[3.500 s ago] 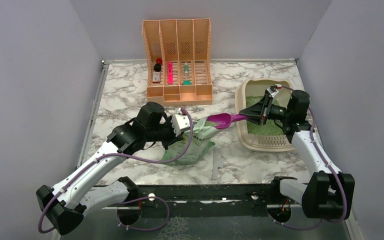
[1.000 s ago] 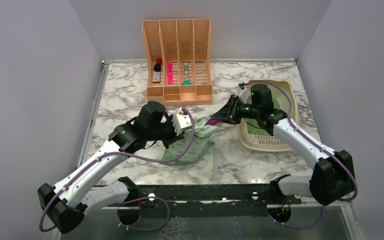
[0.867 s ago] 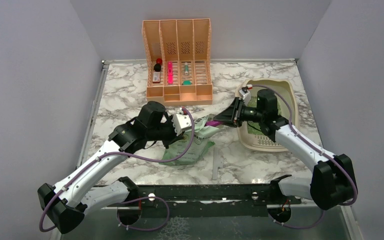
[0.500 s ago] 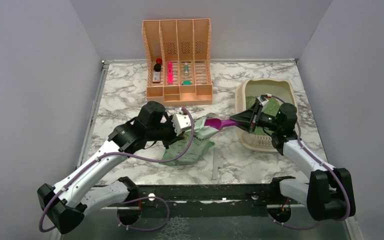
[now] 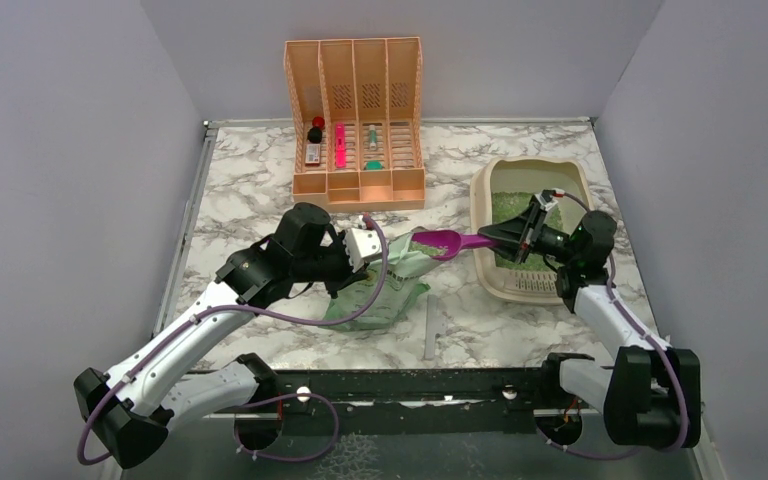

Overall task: Fill the litter box with clean litter
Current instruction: 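Scoop the cat litter from the cat litter bag.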

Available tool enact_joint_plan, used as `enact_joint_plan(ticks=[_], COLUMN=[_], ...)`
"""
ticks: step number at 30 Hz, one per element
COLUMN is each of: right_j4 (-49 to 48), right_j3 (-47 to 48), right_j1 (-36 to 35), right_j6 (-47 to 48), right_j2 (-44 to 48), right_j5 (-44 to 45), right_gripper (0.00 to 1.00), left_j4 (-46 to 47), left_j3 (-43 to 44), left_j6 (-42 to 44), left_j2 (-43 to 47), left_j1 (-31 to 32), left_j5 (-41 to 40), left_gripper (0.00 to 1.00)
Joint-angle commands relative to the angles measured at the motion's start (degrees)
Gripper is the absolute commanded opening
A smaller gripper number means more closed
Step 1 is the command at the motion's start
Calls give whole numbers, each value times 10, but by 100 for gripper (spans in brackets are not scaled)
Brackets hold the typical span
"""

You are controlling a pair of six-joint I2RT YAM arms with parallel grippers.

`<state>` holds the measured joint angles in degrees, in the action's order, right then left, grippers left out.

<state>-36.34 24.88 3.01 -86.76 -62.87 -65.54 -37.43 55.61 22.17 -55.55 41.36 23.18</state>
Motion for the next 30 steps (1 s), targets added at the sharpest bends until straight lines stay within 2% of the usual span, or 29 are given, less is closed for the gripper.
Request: enact_joint_plan(ticks=[1,11,25,30], right_j4=[-9,115,122,120], right_j3=[3,38,46,45], right_j1=[22,56,116,166], right_j6=[-8,69,53,42], right_j2=[21,38,58,72], right_j5=[-30,-49,-94,-115], right_gripper=[1,1,1,1], left_j4=[43,43,43,43], left_j3=[22,21,20,24], left_j6=[4,4,2,2], left_j2=[21,25,27,27], left_j1=[4,3,3,3], left_j5=[31,28,30,29], left_gripper=[0,0,0,0])
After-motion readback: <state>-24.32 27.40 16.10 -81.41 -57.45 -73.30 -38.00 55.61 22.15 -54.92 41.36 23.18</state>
